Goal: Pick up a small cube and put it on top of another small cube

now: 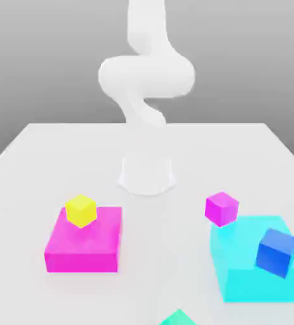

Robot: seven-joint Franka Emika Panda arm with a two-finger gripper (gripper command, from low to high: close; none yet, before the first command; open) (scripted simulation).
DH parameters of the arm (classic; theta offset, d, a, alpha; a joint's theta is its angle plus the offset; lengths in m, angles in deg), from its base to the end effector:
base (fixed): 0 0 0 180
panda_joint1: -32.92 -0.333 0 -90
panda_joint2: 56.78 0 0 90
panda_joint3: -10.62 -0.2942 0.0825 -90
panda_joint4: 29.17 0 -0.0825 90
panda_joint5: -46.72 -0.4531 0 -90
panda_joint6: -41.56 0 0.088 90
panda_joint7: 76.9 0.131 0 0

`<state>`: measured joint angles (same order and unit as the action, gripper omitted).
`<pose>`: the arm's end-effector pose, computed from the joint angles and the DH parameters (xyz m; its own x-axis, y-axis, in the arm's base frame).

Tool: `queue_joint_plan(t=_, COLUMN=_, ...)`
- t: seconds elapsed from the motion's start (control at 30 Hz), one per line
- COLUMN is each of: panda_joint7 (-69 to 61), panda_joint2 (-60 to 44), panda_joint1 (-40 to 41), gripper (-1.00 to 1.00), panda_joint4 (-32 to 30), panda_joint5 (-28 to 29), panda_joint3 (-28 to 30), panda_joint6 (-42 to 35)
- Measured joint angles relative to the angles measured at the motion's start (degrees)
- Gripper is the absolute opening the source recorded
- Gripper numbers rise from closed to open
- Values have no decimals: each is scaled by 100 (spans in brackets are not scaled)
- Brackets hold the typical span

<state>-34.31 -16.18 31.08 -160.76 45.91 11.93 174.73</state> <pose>0.4789 0.0029 0.6467 0.5556 -0.6828 0.4744 -0.4910 -0.7299 -0.4755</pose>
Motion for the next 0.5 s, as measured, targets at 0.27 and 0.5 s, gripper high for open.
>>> queue_joint_plan(t=0.27, panda_joint7=-1090, panda_joint2=-1699, panda_joint1=-530, gripper=0, panda_joint4=63, panda_joint5=-316, panda_joint3=372, panda_joint6=452)
queue_joint_plan(t=0.5, panda_joint7=-2045, panda_joint2=-3157, panda_joint1=-785, gripper=0, panda_joint4=119, panda_joint5=-613, panda_joint3=491, panda_joint6=835)
